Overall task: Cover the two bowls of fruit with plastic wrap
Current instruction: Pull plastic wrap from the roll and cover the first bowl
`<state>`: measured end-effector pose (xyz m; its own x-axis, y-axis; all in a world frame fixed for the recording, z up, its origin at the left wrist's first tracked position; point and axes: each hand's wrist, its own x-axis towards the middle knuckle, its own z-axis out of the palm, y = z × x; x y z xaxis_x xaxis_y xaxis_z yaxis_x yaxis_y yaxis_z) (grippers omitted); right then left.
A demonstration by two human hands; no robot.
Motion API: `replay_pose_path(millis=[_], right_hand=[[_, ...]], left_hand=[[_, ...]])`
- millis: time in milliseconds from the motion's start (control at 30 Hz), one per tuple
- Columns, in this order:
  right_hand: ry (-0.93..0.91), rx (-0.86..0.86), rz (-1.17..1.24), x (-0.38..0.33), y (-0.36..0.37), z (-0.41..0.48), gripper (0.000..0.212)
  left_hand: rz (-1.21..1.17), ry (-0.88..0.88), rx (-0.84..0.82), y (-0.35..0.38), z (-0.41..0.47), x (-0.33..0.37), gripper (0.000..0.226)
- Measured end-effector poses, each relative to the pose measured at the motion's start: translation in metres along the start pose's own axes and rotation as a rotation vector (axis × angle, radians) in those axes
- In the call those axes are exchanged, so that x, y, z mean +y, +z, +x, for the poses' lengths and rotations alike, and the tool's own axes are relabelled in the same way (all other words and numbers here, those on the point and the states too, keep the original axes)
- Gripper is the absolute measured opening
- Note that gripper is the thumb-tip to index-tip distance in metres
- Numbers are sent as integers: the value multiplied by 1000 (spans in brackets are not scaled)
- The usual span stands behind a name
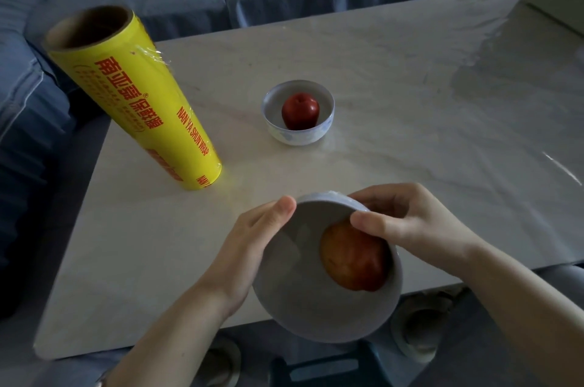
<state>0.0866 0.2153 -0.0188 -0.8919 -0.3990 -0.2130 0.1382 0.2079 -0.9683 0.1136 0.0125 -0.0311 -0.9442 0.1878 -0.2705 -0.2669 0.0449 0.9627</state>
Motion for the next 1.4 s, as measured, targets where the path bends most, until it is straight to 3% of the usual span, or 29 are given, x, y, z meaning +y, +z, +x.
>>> replay_pose_path(millis=[167, 433, 533, 767, 933, 1133, 1267, 1400], right_hand=[[30, -40, -91, -7, -2, 5, 35], [64, -22, -300, -35, 4, 12, 34], [142, -40, -355, -44, -1, 20, 20], [413, -290, -462, -59, -7, 39, 21], [404, -388, -530, -56, -3, 38, 23], [358, -232, -341, -49, -1, 33, 23], [317, -181, -433, -41, 7, 32, 23], [396, -192, -501, -36, 5, 35, 42]], left_hand=[[-86, -41, 28, 2, -6, -6, 57], [-22, 87, 274, 11, -11, -8, 42], [23, 104, 327, 10, -12, -7, 43], [104, 151, 356, 10, -14, -8, 49], [94, 138, 338, 10, -15, -11, 46], [121, 116, 282, 10, -15, -11, 50], [118, 97, 266, 11, -15, -12, 48], [141, 95, 250, 12, -16, -12, 51]])
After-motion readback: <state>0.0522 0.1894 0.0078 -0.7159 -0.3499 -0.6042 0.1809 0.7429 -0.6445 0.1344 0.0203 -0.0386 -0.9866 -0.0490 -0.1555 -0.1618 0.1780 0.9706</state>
